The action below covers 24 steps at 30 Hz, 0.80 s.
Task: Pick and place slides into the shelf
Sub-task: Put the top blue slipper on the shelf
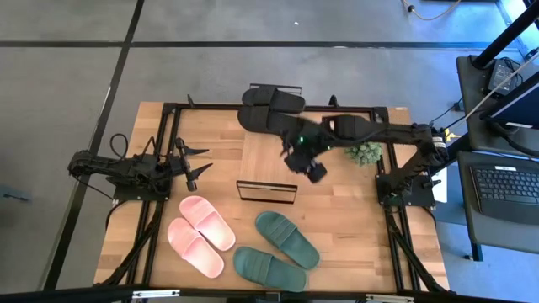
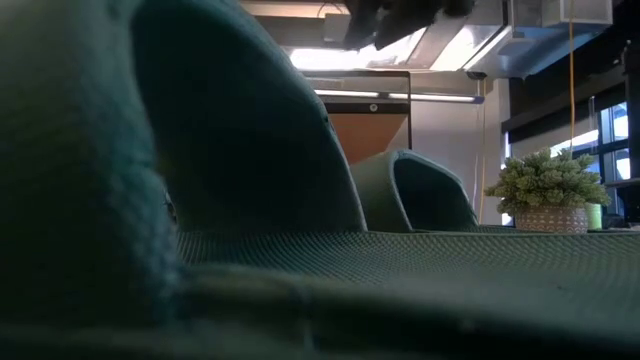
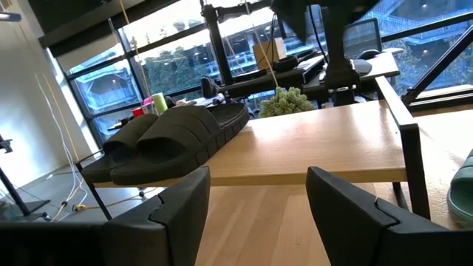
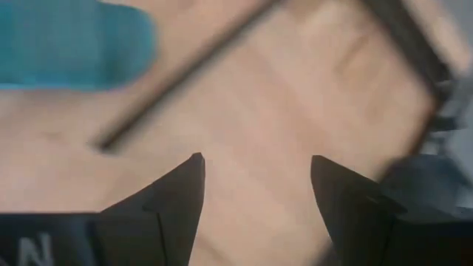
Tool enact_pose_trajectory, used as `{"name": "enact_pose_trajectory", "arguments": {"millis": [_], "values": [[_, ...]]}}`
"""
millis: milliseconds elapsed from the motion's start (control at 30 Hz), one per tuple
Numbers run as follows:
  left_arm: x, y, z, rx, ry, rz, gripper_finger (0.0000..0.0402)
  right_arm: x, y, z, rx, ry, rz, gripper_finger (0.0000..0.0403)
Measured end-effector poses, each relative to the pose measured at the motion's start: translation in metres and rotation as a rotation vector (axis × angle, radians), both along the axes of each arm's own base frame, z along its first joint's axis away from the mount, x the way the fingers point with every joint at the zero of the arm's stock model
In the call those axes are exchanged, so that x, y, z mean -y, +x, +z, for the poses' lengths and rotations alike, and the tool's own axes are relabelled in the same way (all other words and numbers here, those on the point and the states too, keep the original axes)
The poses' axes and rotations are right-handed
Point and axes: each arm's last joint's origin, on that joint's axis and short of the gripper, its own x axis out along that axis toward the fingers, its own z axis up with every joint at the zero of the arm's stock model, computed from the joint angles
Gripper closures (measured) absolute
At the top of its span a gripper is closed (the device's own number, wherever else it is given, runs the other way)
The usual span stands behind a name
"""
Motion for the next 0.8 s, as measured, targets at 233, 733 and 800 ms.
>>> {"name": "enact_pose_trajectory", "arguments": {"millis": [233,733,800], "values": [[0.000,0.000,0.000,0.000,0.000,0.000,0.0185,-0.055,-0.010,-0.005,-0.113,0.102,-0.003,0.0158],[0.000,0.000,0.000,0.000,0.000,0.000,0.0185,-0.167,-0.040,-0.052,-0.046,-0.011,-0.200,0.0158],[0.000,0.000,0.000,0.000,0.000,0.000,0.0185,-0.178,-0.041,-0.064,-0.009,0.026,-0.191,0.0158]]}}
